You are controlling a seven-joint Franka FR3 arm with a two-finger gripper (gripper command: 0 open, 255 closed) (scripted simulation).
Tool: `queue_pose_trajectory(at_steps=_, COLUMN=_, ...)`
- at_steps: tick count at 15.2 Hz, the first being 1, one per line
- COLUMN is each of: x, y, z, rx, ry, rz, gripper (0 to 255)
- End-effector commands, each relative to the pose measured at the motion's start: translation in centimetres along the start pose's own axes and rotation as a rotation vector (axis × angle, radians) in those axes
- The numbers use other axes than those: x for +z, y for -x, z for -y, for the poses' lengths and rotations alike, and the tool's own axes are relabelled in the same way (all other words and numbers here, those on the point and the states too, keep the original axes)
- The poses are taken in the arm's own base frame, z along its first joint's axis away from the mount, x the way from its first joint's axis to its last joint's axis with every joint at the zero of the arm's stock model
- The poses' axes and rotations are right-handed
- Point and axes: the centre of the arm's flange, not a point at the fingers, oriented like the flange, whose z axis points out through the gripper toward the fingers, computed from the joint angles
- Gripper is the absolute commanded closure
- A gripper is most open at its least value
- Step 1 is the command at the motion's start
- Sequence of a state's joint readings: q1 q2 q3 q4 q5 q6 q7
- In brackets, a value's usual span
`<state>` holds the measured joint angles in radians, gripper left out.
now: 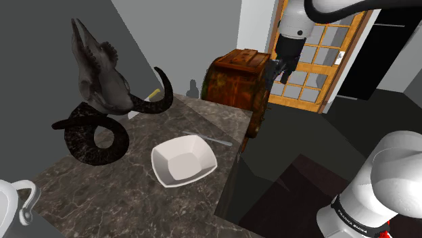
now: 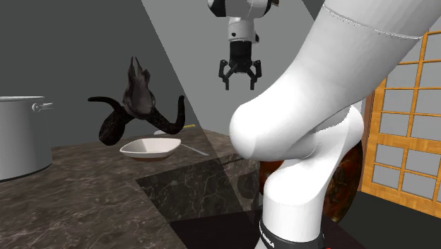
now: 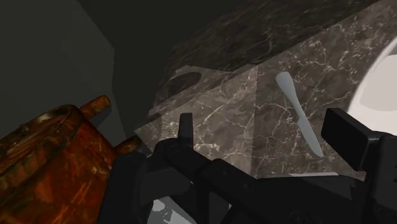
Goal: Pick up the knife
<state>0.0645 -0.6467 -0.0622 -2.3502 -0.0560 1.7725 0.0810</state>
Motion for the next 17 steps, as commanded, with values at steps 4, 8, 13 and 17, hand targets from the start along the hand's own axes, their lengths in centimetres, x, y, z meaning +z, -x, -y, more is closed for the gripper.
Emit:
queue_pose_trajectory(at_steps=4, x=4.5, y=-3.5, z=2.8, rx=-0.110, ry=-0.003, rz=-0.009, gripper=0)
queue_pose_trajectory(at_steps=8, x=8.2, y=-6.3, z=5.2, rx=-0.198, ry=-0.005, rz=-0.014, gripper=0)
queue_pose_trajectory(at_steps=13, x=12.9, y=-9.4, z=8.6, rx=-0.307, ry=-0.007, rz=-0.020, gripper=0)
queue_pose_trajectory(at_steps=17, x=16.5, y=-11.6, z=11.6, rx=-0.394, ry=-0.009, rz=-0.025, gripper=0)
